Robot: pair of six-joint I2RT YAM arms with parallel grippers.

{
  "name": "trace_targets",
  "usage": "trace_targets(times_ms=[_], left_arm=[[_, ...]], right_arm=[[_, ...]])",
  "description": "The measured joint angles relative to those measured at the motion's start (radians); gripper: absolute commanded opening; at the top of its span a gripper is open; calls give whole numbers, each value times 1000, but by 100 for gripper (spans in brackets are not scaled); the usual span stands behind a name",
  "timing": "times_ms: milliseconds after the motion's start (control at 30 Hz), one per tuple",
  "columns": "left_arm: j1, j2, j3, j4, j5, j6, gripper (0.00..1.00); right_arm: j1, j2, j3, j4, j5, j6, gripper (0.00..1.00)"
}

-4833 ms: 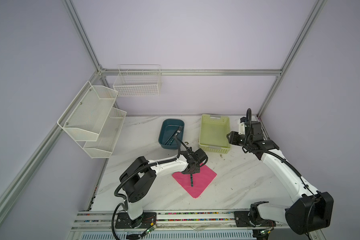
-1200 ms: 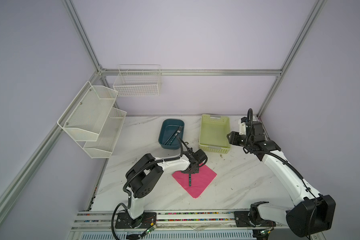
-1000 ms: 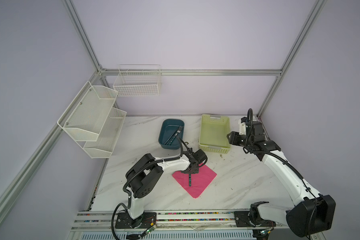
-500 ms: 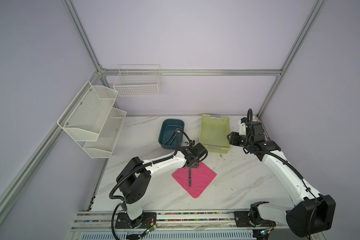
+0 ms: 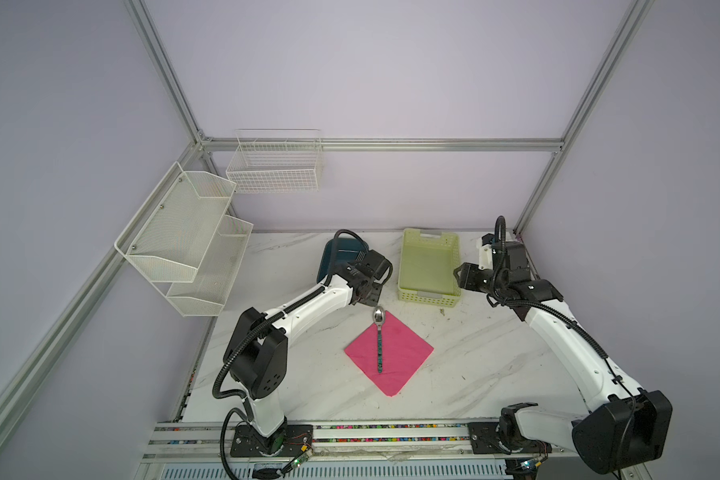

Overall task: Place the utensils on the paper napkin and roll it up
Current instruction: 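Move the left gripper over the teal tub above the green-handled fork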

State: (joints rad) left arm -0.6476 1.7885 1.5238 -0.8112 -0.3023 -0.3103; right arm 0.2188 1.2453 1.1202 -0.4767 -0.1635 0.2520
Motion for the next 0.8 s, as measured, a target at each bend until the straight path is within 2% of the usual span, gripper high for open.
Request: trace_targets(times_ms=[233, 433, 800], left_arm=[[119, 97, 129, -1, 48, 166, 31], [194, 229, 237, -14, 103, 233, 25], [227, 404, 366, -21, 153, 270, 20]], right_arm=[[0, 11, 3, -30, 11, 0, 51], [0, 13, 15, -37, 31, 2, 51], [0, 39, 17, -39, 76, 5, 51]])
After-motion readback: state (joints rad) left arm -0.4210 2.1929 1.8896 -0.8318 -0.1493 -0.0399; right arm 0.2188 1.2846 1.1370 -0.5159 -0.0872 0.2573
